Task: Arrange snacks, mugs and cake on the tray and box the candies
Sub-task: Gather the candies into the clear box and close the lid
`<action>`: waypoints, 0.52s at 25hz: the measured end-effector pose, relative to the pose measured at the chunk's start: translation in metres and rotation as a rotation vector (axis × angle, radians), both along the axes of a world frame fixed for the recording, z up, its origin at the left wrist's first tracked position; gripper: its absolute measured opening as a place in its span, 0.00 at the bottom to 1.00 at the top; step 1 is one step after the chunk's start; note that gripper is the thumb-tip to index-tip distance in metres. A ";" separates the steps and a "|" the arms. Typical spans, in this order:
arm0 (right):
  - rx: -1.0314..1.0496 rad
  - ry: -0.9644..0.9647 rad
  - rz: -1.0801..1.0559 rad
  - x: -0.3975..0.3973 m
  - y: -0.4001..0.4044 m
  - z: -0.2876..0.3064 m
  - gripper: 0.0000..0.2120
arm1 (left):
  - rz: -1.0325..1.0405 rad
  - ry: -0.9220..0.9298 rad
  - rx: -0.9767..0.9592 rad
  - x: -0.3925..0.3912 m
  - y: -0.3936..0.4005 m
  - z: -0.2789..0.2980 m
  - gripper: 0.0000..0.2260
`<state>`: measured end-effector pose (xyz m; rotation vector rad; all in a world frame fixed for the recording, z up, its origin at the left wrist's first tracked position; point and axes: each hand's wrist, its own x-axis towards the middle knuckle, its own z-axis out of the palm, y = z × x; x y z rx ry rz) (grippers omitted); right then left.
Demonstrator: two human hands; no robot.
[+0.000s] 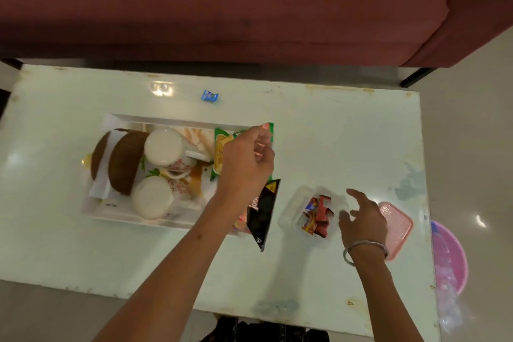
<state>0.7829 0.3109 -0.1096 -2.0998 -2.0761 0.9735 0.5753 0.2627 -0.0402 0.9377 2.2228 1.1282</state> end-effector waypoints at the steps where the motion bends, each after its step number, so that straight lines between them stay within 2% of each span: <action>1: 0.003 -0.001 -0.014 -0.003 0.000 -0.003 0.19 | -0.013 0.047 0.001 -0.015 0.006 -0.001 0.08; 4: 0.041 -0.001 -0.039 -0.012 0.000 -0.007 0.17 | -0.050 0.191 -0.115 -0.071 0.030 -0.017 0.11; 6: 0.043 0.009 -0.045 -0.017 0.004 -0.009 0.17 | -0.108 0.320 -0.306 -0.109 0.046 -0.034 0.15; 9: 0.055 0.031 -0.033 -0.023 0.009 -0.013 0.17 | -0.318 0.471 -0.593 -0.146 0.058 -0.059 0.17; 13: 0.069 0.056 -0.019 -0.029 0.009 -0.019 0.16 | -0.463 0.529 -0.838 -0.168 0.067 -0.079 0.20</action>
